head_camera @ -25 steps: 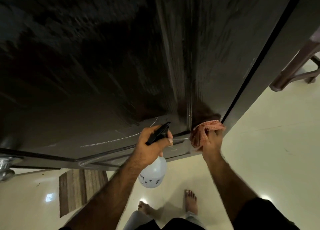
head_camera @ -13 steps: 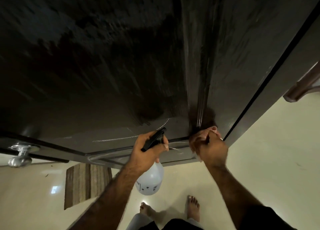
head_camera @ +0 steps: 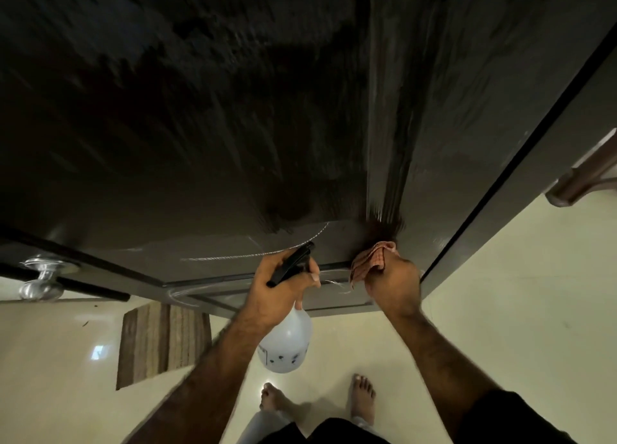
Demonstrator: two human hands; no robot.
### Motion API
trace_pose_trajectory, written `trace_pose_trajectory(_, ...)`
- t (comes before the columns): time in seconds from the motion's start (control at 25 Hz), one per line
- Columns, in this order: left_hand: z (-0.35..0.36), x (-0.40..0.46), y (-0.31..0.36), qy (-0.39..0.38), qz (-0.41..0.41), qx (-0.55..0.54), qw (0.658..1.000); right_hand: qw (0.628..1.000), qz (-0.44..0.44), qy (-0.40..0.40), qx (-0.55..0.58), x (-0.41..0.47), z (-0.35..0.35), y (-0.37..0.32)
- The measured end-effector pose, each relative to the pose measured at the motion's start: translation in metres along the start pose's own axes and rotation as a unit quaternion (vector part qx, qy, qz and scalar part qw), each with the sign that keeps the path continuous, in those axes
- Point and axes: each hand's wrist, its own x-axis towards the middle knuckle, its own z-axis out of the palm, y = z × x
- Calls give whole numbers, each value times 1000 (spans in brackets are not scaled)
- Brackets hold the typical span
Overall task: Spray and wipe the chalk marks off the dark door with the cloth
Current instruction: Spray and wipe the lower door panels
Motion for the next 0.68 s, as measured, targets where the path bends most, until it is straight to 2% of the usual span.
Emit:
trace_pose_trajectory(0.08, -6, -3, 0, 9, -7, 2, 1000, 996, 2, 30, 81, 12, -15, -28)
trace_pose_trajectory(0.16, -15, -4, 1, 34, -18, 6, 999, 973, -104, 118, 168, 16, -38, -67)
trace_pose_trajectory(0.2, -20, -3, -1, 45, -23, 1, 999, 960, -159, 148, 174, 17, -39, -76)
trace_pose_trajectory(0.28, -28, -5, -1, 44, -18, -8, 999, 961, -218, 147, 81, 17, -24, -62)
trace_pose_trajectory(0.32, -30, -7, 0, 39, -11, -9, 999, 977, -185, 107, 23, 11, -9, -44)
trace_pose_trajectory(0.4, -33, -11, 3, 43, -11, -11, 999, 998, -48, -25, -31, -5, 10, -25)
trace_pose_trajectory(0.44, -33, -12, 3, 42, -14, -19, 999, 999, -8, -31, -31, -6, 9, -29)
trace_pose_trajectory(0.56, -35, -12, 0, 49, -24, -28, 998, 997, -46, 34, 51, 8, -2, -68)
trace_pose_trajectory(0.64, -40, -13, -5, 67, -27, -25, 997, 972, -131, 136, 136, 14, -25, -105)
trace_pose_trajectory(0.68, -43, -14, -7, 71, -27, -22, 997, 960, -174, 164, 144, 16, -29, -109)
